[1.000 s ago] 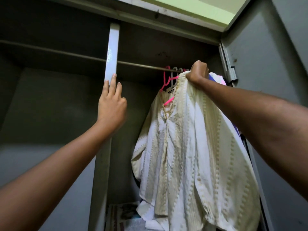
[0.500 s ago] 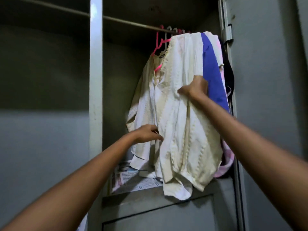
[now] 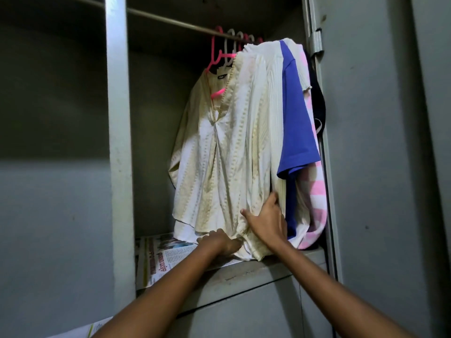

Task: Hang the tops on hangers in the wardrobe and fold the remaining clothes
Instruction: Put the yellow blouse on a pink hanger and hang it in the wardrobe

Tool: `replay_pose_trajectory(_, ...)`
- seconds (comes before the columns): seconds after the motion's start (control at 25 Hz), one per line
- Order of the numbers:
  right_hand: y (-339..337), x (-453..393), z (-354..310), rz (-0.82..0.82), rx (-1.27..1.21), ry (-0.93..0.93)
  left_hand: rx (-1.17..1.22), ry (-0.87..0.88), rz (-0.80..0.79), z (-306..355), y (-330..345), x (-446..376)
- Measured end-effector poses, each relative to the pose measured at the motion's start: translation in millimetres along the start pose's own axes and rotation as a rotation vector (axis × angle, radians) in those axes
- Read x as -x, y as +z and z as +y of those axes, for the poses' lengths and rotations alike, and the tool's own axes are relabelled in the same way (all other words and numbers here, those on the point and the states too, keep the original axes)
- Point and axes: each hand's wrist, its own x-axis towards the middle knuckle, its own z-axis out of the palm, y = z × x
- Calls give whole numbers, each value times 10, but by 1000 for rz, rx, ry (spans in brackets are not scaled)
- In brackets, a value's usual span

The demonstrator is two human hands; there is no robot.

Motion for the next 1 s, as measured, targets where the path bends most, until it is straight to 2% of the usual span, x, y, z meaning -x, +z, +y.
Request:
replay_pose_trajectory(0.08, 57, 160, 17, 302, 123, -262, -3, 18, 166, 18, 57, 73)
replay_pose_trajectory(0.12, 92, 212, 57, 360, 179, -368, -38, 49, 231, 16, 81, 121)
replay_pose_trajectory(0.16, 132, 249, 110, 326, 254, -440, -63, 83, 247, 9, 97, 168)
replay_pose_trajectory(0.2, 139, 285, 159, 189, 333, -453, -76, 105, 228, -4, 112, 201)
replay_pose_trajectory(0.28, 104, 342, 246, -163, 403, -300, -87, 107, 163, -25, 89, 261)
replay_pose_trajectory(0.36, 3, 345, 272, -330, 419, -177, -89, 105, 122, -21, -4, 354)
replay_pose_trajectory(0.52, -323, 476, 194, -351, 298, -224, -48, 105, 131, 38, -127, 733)
replay_pose_trajectory(0.64, -564, 725, 229, -272, 157, -253, 87, 124, 236, 110, -161, 1031)
replay_pose_trajectory(0.84, -1029, 1368, 466, -307, -91, -275, 190, 116, 426, 322, 153, 1851)
replay_pose_trajectory(0.92, -1200, 1638, 575, -358, -130, -234, 255, 97, 427, 388, 388, 2267)
replay_pose_trajectory(1.0, -1336, 1887, 634, -429, -174, -140, 291, 54, 348, 397, 621, 2572)
